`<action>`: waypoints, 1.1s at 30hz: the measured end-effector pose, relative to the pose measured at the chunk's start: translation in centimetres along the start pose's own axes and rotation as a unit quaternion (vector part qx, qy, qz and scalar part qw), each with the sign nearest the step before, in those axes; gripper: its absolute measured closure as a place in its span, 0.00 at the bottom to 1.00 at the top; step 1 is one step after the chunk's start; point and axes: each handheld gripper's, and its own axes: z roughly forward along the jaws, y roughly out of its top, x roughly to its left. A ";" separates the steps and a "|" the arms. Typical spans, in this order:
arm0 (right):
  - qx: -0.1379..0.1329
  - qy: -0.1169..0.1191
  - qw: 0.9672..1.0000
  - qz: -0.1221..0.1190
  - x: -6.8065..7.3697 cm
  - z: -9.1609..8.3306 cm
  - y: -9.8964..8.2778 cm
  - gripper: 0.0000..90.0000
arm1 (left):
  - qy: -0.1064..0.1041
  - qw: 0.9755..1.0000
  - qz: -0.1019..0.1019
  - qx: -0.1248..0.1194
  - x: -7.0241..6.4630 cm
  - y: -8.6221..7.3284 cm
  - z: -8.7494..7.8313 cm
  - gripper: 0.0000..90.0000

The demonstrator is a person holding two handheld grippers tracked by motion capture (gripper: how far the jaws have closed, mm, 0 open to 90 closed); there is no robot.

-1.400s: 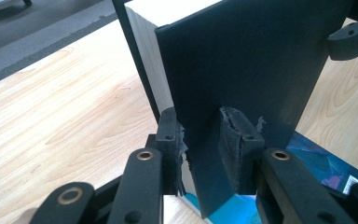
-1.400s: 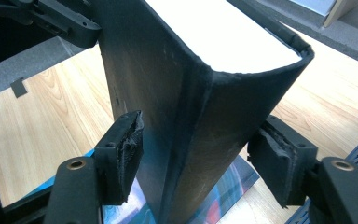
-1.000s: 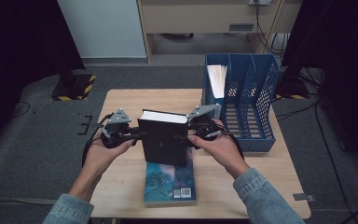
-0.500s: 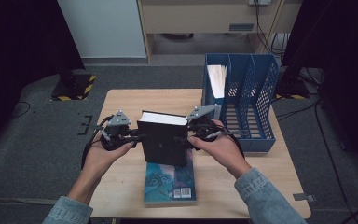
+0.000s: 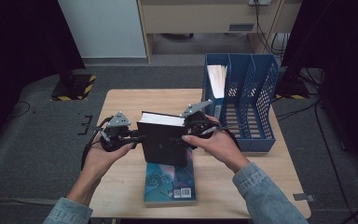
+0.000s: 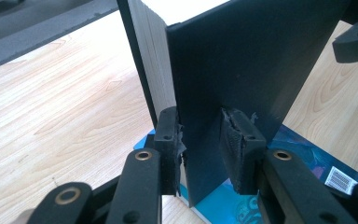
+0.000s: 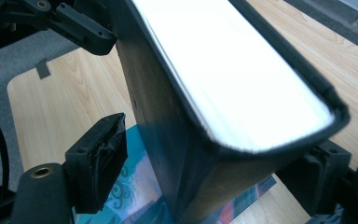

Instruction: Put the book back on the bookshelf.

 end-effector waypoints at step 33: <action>0.010 0.000 0.998 -0.068 1.1 -0.1 1.4 0.34 | 0.003 1.000 -0.013 -0.011 0.0 -0.5 0.3 0.72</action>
